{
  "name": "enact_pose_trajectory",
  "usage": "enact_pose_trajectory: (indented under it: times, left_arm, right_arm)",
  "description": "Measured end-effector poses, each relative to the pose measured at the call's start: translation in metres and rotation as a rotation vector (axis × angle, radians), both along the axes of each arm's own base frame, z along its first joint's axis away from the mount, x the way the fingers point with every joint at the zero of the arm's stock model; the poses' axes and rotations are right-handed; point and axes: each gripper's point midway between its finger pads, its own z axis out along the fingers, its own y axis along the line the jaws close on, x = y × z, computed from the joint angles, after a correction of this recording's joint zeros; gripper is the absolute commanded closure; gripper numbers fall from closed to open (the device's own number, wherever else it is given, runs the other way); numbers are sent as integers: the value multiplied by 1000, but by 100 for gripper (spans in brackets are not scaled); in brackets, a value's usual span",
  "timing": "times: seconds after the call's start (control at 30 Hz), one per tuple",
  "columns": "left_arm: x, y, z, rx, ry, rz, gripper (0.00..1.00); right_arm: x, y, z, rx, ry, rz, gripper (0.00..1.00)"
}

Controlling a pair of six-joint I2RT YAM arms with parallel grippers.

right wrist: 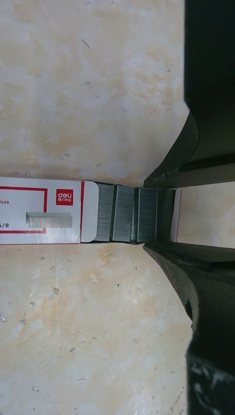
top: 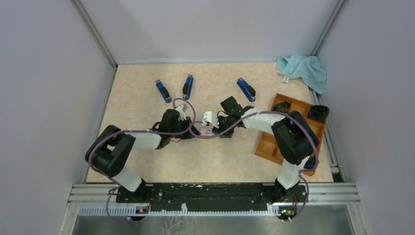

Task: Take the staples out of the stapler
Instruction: Close the staple box at the center of the board.

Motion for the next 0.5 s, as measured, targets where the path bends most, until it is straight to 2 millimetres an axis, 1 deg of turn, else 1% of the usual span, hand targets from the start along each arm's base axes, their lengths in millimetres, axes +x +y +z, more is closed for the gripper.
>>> enact_pose_trajectory:
  times: [0.5]
  left_arm:
    - [0, -1, 0, -6, 3, -11, 69]
  right_arm:
    - [-1, 2, 0, -12, -19, 22, 65]
